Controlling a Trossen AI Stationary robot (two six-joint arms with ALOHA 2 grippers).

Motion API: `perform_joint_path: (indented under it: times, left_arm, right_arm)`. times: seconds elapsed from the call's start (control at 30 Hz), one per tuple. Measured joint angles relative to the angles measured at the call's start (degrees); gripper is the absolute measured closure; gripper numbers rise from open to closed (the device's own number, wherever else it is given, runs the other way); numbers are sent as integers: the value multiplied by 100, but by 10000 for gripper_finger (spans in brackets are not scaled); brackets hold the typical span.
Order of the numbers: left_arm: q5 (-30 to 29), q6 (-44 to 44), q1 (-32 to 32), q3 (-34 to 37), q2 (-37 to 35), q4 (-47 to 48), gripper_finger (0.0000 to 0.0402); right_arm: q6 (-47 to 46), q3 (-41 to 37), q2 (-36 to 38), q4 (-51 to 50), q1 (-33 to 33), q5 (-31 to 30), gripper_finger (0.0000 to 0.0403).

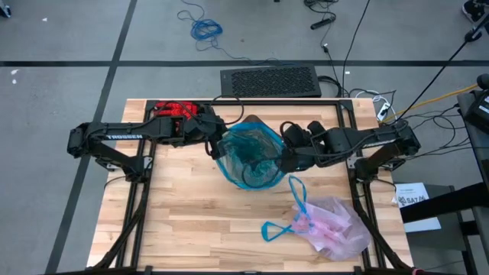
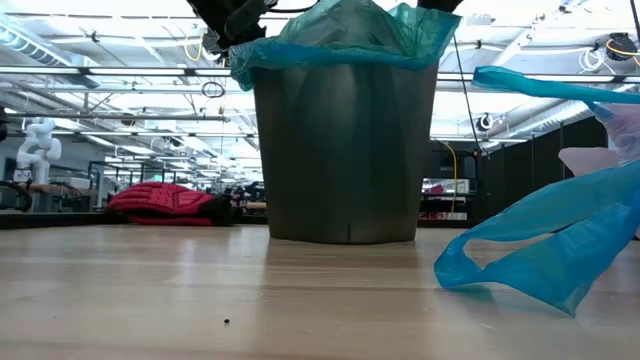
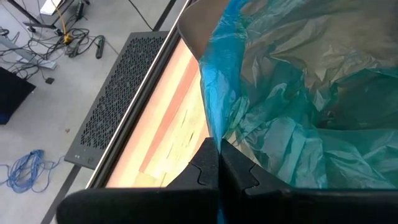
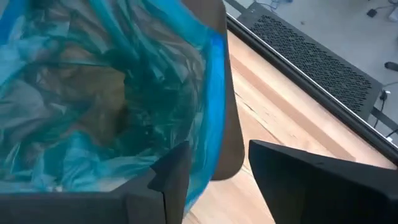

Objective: Place trash/remove bag and relplace
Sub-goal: Insert the blue trash bag into the black trash bin

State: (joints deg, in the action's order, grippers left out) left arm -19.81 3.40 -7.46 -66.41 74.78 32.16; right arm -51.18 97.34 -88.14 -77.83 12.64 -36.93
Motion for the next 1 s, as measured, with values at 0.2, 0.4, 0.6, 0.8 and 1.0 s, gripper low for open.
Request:
perform_joint_path:
  times: [0.2,0.4,0.6,0.8,1.0]
  left_arm:
    - [0,7,0,0,2,2,402]
    - [0,9,2,0,2,2,402]
    - [1,9,0,0,2,22,402]
    - [2,7,2,0,2,33,402]
    - [2,-7,0,0,2,31,402]
  right_arm:
    - [-122,-16,-137,-170,-37,196,224]
    - [-73,-256,-442,-181,-91,361,171]
    - [-12,-244,-485,-277,-87,121,223]
    - [-26,-214,-359,-517,-52,-191,376]
    - [-298,-212,-330,-993,-103,-333,390]
